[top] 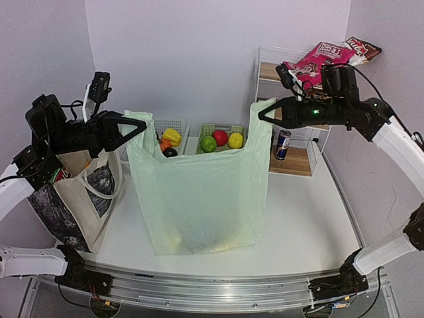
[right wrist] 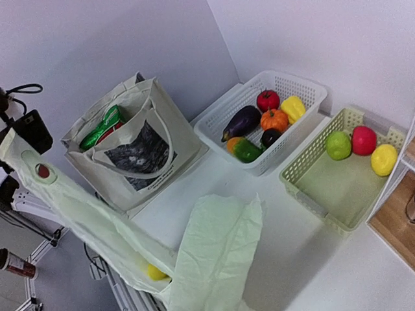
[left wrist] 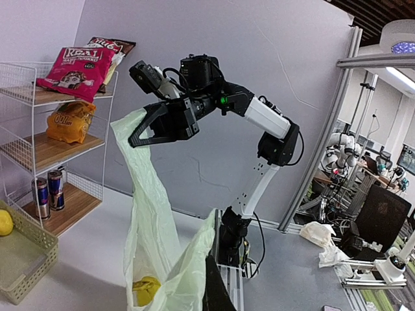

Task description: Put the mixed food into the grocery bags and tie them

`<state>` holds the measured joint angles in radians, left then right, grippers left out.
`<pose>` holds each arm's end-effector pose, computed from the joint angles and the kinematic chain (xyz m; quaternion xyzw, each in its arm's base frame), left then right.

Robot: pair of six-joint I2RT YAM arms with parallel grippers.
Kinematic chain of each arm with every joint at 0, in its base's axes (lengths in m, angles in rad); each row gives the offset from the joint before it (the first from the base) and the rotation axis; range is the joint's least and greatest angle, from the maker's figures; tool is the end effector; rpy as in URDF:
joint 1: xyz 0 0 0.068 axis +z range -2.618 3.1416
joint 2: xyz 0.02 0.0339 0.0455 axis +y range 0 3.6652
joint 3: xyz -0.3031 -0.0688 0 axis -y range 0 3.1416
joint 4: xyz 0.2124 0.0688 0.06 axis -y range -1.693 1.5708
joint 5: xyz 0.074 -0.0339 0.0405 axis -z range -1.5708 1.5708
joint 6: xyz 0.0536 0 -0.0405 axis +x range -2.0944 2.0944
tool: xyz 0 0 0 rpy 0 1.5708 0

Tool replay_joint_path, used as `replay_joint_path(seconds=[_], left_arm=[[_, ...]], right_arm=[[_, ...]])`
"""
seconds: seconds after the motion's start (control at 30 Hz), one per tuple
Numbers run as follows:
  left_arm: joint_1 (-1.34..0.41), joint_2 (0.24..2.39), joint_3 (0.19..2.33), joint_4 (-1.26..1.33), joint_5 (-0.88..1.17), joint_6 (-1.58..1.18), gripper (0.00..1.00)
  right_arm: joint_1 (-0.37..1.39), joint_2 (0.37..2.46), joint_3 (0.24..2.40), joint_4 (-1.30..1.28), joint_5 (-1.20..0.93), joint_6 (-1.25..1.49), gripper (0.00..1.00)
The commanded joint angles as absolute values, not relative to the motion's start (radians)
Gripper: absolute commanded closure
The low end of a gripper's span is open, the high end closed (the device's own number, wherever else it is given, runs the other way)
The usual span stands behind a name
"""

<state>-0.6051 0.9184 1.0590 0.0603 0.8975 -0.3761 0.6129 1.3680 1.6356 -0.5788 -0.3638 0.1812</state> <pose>0.0939 -0.1159 0.4650 0.3989 0.5279 -0.5708 0.4862 0.2067 0.1686 0.4864 -0.2743 0.7536 0.3588 0.4777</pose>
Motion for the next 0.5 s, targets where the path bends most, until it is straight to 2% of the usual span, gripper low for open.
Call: replay_joint_path(seconds=[0.0, 0.03, 0.1, 0.17, 0.27, 0.3, 0.4, 0.47], left_arm=[[-0.621, 0.903, 1.003, 0.118, 0.858, -0.323, 0.99], [-0.627, 0.901, 0.987, 0.126, 0.861, -0.299, 0.97], [-0.629, 0.894, 0.962, 0.126, 0.866, -0.228, 0.84], [-0.629, 0.882, 0.970, 0.064, 0.828, -0.110, 0.65], [-0.628, 0.857, 1.017, -0.101, 0.729, 0.127, 0.30], [-0.628, 0.847, 1.029, -0.138, 0.691, 0.188, 0.21], [-0.627, 0.800, 1.047, -0.244, 0.601, 0.367, 0.03], [-0.627, 0.778, 1.066, -0.303, 0.538, 0.466, 0.00]], right_arm=[[0.583, 1.334, 1.581, -0.489, -0.559, 0.218, 1.00], [0.582, 1.331, 1.569, -0.483, -0.567, 0.222, 1.00], [0.580, 1.322, 1.550, -0.481, -0.569, 0.226, 1.00], [0.579, 1.310, 1.534, -0.480, -0.569, 0.225, 1.00], [0.570, 1.306, 1.533, -0.480, -0.577, 0.226, 1.00], [0.564, 1.310, 1.540, -0.481, -0.584, 0.227, 1.00], [0.535, 1.330, 1.570, -0.483, -0.628, 0.241, 1.00], [0.514, 1.349, 1.592, -0.483, -0.660, 0.250, 1.00]])
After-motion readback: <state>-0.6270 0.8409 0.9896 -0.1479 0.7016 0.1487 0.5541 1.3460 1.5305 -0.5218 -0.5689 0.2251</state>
